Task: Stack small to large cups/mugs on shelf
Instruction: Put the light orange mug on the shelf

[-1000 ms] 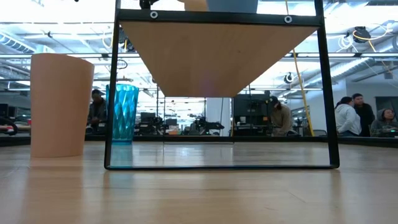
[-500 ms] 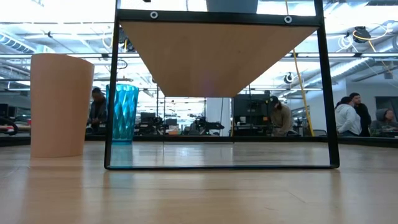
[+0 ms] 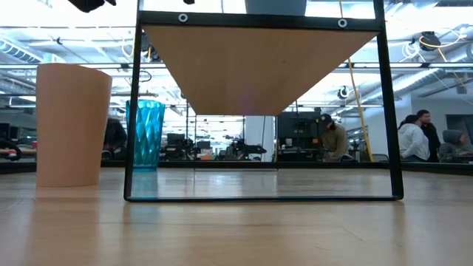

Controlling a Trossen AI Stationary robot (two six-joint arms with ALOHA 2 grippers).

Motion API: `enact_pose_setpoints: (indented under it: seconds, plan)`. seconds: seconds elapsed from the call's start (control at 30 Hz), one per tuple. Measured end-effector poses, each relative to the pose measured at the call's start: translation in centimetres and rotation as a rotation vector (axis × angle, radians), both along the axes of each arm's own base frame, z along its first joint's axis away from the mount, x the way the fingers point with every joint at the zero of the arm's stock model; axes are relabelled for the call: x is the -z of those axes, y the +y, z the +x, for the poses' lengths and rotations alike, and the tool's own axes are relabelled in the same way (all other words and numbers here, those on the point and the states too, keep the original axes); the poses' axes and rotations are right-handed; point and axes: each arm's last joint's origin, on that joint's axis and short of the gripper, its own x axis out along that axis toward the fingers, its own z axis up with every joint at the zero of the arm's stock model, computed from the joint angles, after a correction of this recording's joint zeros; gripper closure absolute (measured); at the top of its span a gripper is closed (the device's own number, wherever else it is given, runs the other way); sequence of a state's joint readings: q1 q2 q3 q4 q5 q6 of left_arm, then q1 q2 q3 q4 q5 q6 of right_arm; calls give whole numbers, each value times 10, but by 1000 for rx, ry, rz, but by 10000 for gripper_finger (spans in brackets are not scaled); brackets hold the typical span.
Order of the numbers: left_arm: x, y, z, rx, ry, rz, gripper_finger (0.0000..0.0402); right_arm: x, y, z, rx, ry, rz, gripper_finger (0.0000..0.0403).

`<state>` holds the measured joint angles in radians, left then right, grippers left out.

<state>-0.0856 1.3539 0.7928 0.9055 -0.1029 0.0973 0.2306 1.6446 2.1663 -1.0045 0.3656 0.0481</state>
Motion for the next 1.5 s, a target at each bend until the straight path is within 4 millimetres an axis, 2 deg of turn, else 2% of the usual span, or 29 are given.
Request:
enact_pose_setpoints:
  seconds: [0.37,0.63,0.83,1.07,1.4,1.5]
  plan:
    - [0,1,0,-38,-4,4,353,10,-1,-4,52,101,57,237]
    - [4,4,2,-67,50,14,353,8,-1,-6,36,84,83,237]
    - [7,4,3,-81,78,17,353,1,-3,-16,41,65,103,237]
    - [-1,9,0,-113,-9,2,353,9,-2,-22,9,169,159,237]
    - [22,10,22,-69,-65,-49,353,9,-3,-23,0,180,134,237]
    - [25,10,25,-68,-85,-54,353,11,-3,-24,4,204,130,249]
